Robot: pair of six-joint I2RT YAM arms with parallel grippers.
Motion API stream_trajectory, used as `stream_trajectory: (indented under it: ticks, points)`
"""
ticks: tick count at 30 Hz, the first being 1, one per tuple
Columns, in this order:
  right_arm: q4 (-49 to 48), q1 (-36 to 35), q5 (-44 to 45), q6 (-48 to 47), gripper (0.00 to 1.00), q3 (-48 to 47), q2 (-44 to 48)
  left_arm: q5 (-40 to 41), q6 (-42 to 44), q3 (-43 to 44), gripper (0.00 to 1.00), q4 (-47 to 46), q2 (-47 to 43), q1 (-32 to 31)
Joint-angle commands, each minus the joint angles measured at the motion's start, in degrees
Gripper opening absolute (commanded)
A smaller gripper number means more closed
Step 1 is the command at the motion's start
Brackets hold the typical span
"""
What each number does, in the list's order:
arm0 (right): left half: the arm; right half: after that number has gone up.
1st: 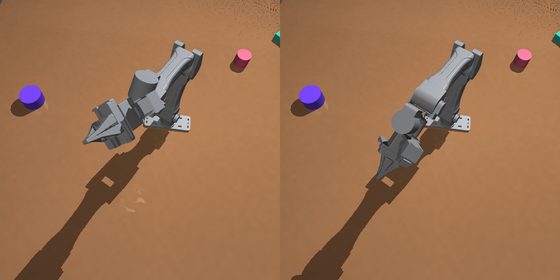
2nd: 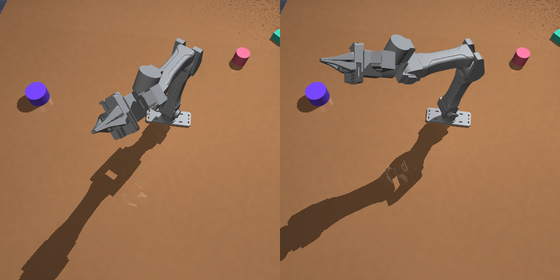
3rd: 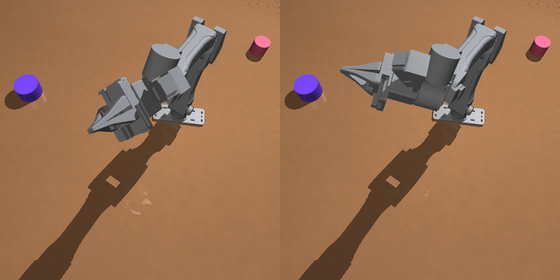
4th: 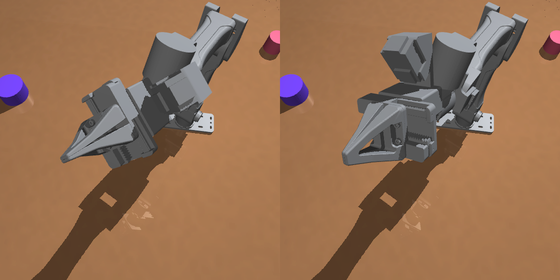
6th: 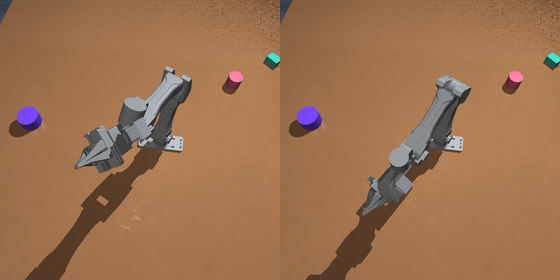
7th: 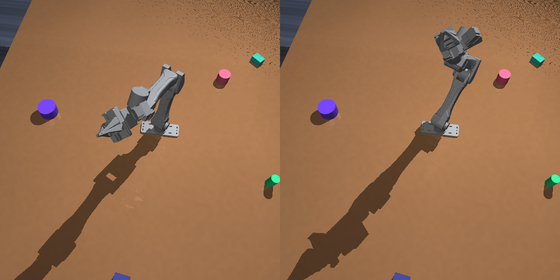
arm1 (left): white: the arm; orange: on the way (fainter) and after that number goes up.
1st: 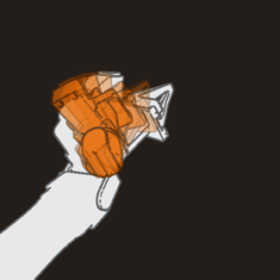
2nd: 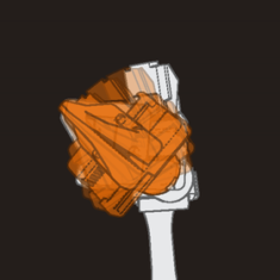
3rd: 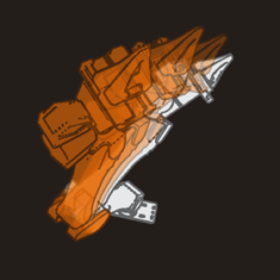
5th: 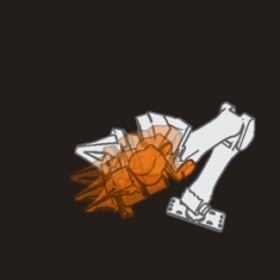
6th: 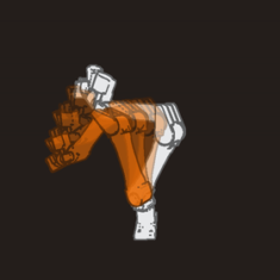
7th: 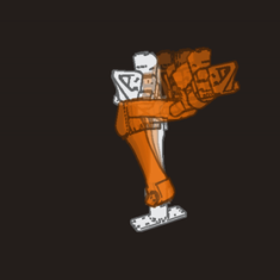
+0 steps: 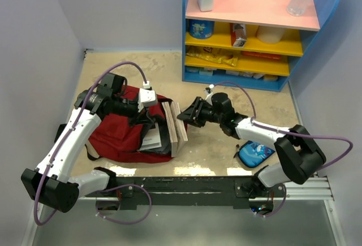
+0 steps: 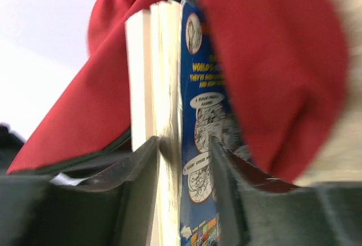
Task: Pack the student bag
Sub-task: Place the book in the student bag.
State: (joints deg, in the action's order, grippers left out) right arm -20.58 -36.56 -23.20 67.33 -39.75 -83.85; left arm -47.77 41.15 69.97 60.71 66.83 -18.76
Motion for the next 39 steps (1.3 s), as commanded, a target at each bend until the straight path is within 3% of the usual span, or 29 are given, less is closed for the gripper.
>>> stream_trajectory:
  ticks: [1, 6, 11, 15, 22, 27, 30, 37, 39]
  points:
    - [13.0, 3.8, 1.7, -11.0, 0.55, -3.7, 2.3, -1.7, 0.4, 2.2, 0.00, -1.1, -1.1, 0.3]
    - [6.3, 6.5, -4.7, -8.5, 0.63, -0.3, 1.1, -2.0, 0.2, 2.9, 0.00, -0.9, -0.3, 0.3]
    - [-6.0, 6.7, -11.2, -1.9, 0.63, 2.5, -2.0, -1.6, 0.3, 3.1, 0.00, -0.8, -0.3, 0.3]
    - [-9.8, 6.7, -12.4, 0.3, 0.62, 3.8, -2.9, -1.4, 0.3, 2.9, 0.00, -0.8, -0.4, 0.3]
    - [-9.8, 6.7, -14.6, -2.5, 0.59, 4.2, -3.3, -1.4, 0.3, 2.5, 0.00, -1.2, -0.3, 0.3]
    - [2.1, 5.9, -13.2, -12.4, 0.60, 2.1, -4.5, -1.7, 0.3, 3.0, 0.00, -1.1, -0.2, 0.3]
    - [3.8, 5.5, -13.2, -15.3, 0.59, 2.5, -6.2, -2.0, 0.1, 3.4, 0.00, -1.1, -0.1, 0.3]
    - [-0.2, 3.5, -14.5, -14.5, 0.48, 4.1, -11.3, -1.7, -0.5, 3.9, 0.00, -0.9, -0.2, 0.3]
    - [-3.7, 2.7, -16.2, -13.4, 0.34, 5.2, -12.4, -1.7, -0.4, 3.9, 0.00, -0.8, -0.2, 0.2]
